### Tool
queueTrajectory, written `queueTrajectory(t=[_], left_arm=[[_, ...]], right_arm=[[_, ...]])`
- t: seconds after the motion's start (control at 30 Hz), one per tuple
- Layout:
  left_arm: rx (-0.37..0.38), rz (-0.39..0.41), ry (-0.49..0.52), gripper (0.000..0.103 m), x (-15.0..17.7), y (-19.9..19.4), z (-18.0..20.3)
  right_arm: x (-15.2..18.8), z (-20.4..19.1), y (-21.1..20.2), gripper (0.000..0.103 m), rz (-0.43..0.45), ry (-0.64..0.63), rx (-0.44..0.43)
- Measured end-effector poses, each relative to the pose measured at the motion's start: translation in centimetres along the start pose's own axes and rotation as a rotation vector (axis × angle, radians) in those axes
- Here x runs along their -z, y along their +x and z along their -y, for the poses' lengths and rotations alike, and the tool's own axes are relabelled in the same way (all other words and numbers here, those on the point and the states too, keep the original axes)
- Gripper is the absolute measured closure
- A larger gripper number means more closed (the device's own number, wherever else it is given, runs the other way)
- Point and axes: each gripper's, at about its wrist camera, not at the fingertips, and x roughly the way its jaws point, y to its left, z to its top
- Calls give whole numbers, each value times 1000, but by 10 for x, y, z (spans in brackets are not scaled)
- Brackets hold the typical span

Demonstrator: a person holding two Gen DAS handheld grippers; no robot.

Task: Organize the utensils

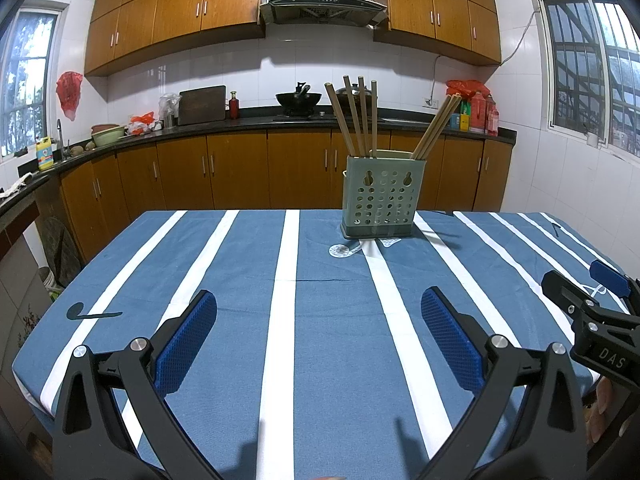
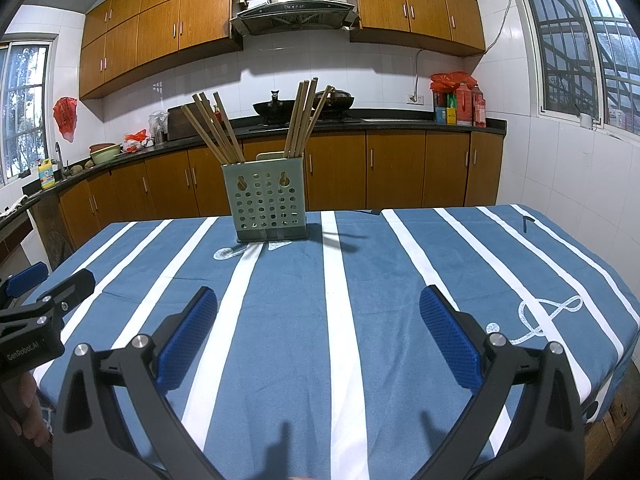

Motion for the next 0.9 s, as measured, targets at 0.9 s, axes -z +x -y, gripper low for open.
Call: queueTrajectory(t=[0.9], left_arm=[[3, -4, 7, 2, -2, 1, -1]], right_arm=[[0, -1, 0, 4, 0, 2, 1]])
